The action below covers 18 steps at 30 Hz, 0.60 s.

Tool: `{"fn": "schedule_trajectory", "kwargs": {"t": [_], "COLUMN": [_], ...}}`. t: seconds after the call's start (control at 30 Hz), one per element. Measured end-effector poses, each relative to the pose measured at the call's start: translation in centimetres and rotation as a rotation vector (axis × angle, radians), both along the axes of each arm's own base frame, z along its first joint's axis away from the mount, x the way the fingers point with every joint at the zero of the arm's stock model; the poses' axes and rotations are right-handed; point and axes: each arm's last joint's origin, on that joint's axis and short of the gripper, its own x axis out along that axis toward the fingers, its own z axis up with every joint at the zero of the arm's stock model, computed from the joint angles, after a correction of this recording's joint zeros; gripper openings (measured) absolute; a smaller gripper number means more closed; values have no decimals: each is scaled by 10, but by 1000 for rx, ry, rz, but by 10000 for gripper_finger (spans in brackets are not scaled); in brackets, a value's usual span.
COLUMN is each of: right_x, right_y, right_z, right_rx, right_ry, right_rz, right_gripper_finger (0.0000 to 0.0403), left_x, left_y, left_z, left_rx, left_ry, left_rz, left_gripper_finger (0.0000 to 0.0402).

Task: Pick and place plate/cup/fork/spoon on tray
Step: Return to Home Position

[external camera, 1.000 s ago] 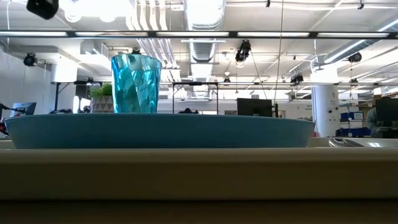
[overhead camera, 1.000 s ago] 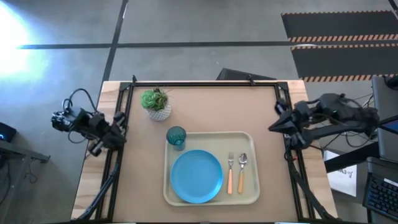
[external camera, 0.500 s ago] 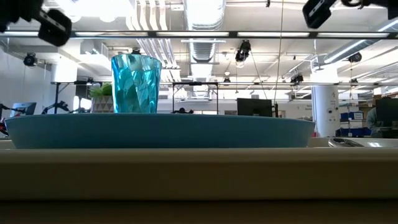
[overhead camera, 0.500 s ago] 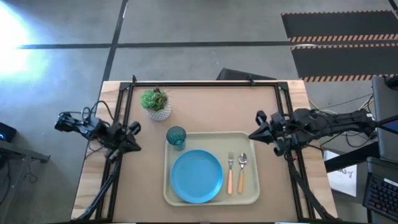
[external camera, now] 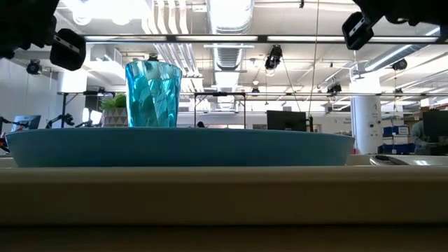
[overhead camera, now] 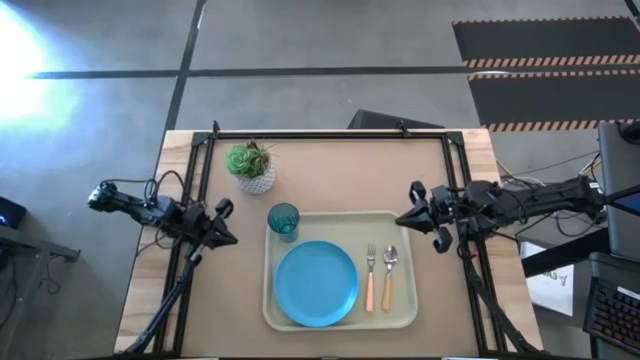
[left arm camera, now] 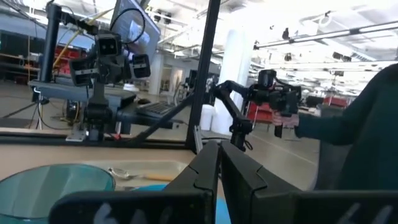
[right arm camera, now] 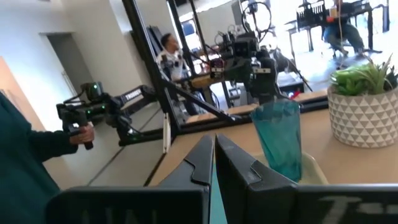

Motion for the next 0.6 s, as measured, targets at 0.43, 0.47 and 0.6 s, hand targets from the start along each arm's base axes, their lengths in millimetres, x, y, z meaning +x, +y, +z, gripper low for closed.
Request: {"fn": "schedule_trajectory", "kwargs": {"t": [0.43, 0.47, 0.6], "right_x": [-18, -17, -15], "right_y": [-2, -2, -1], "right_z": [-63, -63, -68], "right_rx": [72, 73, 109], "right_ry": [-220, -214, -148], "right_rz": [7, 7, 21], "right_gripper_finger": [9, 9, 9], "left_x": [0, 0, 1], "left_y": [0, 0, 0], "left_z": [-2, -2, -2], "left_rx": [1, 1, -3], "left_ry": [18, 18, 20], "left_rz": [2, 2, 17], "left_gripper_finger": [0, 0, 0]}}
